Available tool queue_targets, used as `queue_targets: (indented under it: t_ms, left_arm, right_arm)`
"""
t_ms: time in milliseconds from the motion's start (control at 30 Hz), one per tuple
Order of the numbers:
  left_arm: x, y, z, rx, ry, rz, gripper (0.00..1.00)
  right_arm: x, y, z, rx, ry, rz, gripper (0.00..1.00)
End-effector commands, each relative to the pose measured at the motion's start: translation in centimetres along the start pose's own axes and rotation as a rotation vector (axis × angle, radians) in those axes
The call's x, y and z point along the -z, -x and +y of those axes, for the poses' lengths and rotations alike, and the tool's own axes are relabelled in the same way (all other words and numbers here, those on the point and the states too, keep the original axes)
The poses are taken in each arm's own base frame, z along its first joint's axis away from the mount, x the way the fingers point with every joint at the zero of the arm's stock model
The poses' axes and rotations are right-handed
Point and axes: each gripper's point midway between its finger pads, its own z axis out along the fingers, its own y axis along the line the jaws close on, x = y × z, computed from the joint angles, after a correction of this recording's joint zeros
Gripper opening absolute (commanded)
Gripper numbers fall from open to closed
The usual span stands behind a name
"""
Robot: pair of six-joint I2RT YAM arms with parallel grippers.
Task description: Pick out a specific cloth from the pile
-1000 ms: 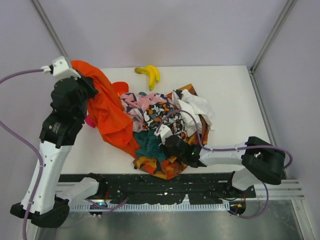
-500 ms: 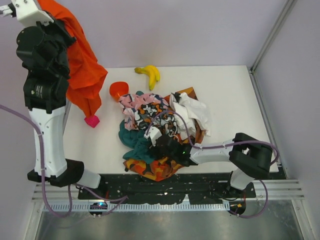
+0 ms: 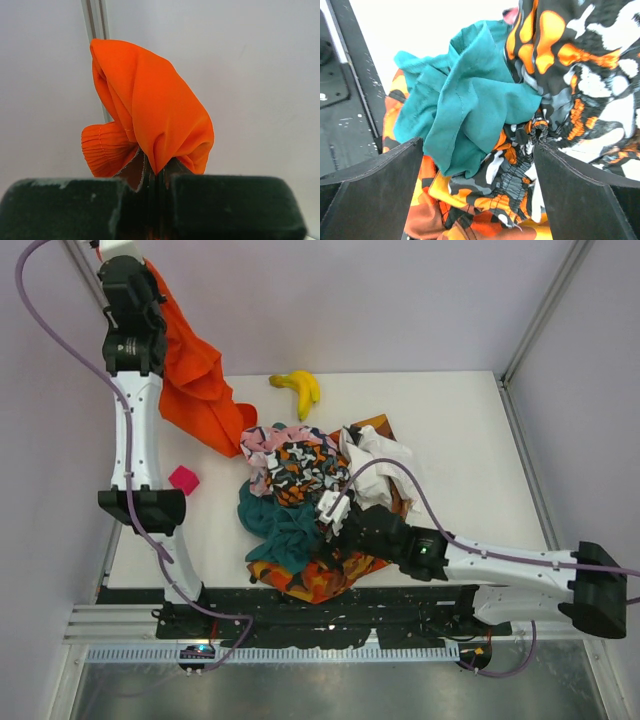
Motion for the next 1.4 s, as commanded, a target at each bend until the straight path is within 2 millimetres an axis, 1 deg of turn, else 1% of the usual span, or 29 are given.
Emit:
queue_targets:
  t_ms: [0,33,100,133,233,300,400,467,500,600,633,700,800,833,967,1000,1033,1067,1133,1167,1200,1233,1267,1300,1333,1367]
  left_arm:
    - [2.1,10.4,2.9,0.097,-0.004,-0.293,0.00]
    - [2.2,10.9,3.3,0.110,-0.006,-0.308,0.00]
    - [2.2,11.5,4.0,0.134,-0.012,-0.326,0.00]
    - [2.0,11.5,4.1,0.139,-0.015,-0.329,0.00]
    - [1.1,10.8,4.5,0.120,0.009,-0.330,0.00]
    - [-0.1,9.4,4.4,0.103,0.013,-0.309,0.00]
    - [-2.4,6.5,3.8,0.096,0.014,-0.263,0.00]
    - [-4.1,4.1,3.5,0.100,0.017,-0.231,0.00]
    - [-4.7,3.3,3.4,0.106,0.017,-0.221,0.00]
    - [-6.7,0.0,3.3,0.126,0.028,-0.168,0.00]
    - [-7.2,-1.1,3.1,0.134,0.026,-0.148,0.00]
    - [-8.3,-3.4,3.1,0.142,0.031,-0.114,0.00]
    - [-9.9,-6.5,3.7,0.143,0.069,-0.079,0.00]
    - [-10.3,-7.3,3.8,0.144,0.074,-0.065,0.00]
    - [-11.4,-11.0,4.4,0.150,0.083,0.008,0.00]
    - [-11.5,-12.1,4.3,0.147,0.080,0.030,0.03]
    - [-11.5,-13.0,4.3,0.153,0.082,0.050,0.04]
    - [-11.4,-14.3,4.3,0.165,0.091,0.083,0.05]
    - [-11.0,-16.3,4.5,0.194,0.118,0.142,0.05]
    - [-10.6,-17.5,4.6,0.221,0.132,0.179,0.16]
    - [-10.1,-17.8,4.5,0.250,0.131,0.193,0.30]
    - [-9.7,-18.7,4.4,0.263,0.128,0.213,0.52]
    - [-9.1,-18.6,4.3,0.273,0.128,0.219,0.83]
    - [-8.4,-18.5,4.6,0.271,0.142,0.223,0.99]
    - [-7.6,-18.7,4.7,0.263,0.160,0.237,1.00]
    - [-6.6,-17.1,5.0,0.261,0.178,0.223,1.00]
  right_arm:
    - [3.0,3.7,0.2,0.063,0.037,-0.150,0.95]
    - [3.9,4.0,-0.1,0.075,0.031,-0.176,0.95]
    - [4.9,4.0,-0.5,0.135,0.020,-0.198,0.95]
    - [5.0,3.8,-0.6,0.144,0.014,-0.202,0.95]
    - [5.7,3.9,-1.3,0.146,-0.021,-0.237,0.95]
    - [5.9,3.8,-1.8,0.137,-0.051,-0.236,0.95]
    - [6.0,3.4,-2.9,0.132,-0.117,-0.215,0.95]
    - [6.1,3.0,-3.4,0.153,-0.139,-0.199,0.95]
    - [6.1,2.8,-3.6,0.156,-0.147,-0.192,0.95]
    - [6.5,2.4,-4.3,0.159,-0.186,-0.170,0.95]
    - [6.7,2.5,-4.5,0.150,-0.197,-0.176,0.95]
    - [7.1,2.6,-5.0,0.125,-0.227,-0.184,0.95]
    - [7.6,2.2,-5.4,0.100,-0.253,-0.186,0.95]
    - [8.0,2.4,-5.6,0.092,-0.265,-0.198,0.95]
    - [8.8,1.0,-6.4,0.067,-0.312,-0.179,0.95]
    - [8.9,0.5,-6.6,0.061,-0.326,-0.171,0.95]
    - [9.2,0.1,-7.1,0.053,-0.357,-0.163,0.95]
    - [9.4,0.0,-7.3,0.048,-0.371,-0.159,0.95]
    - [9.8,0.1,-7.7,0.032,-0.398,-0.171,0.95]
    - [10.0,0.1,-8.0,0.021,-0.414,-0.173,0.95]
    - [10.2,0.1,-8.3,0.010,-0.434,-0.175,0.95]
    - [10.6,0.2,-8.8,-0.019,-0.471,-0.182,0.95]
    - [10.9,-0.2,-9.1,-0.031,-0.491,-0.167,0.95]
    - [11.4,0.1,-9.8,-0.083,-0.541,-0.182,0.95]
    - [12.0,0.6,-10.2,-0.126,-0.569,-0.205,0.95]
    - [12.9,1.0,-11.2,-0.177,-0.636,-0.226,0.95]
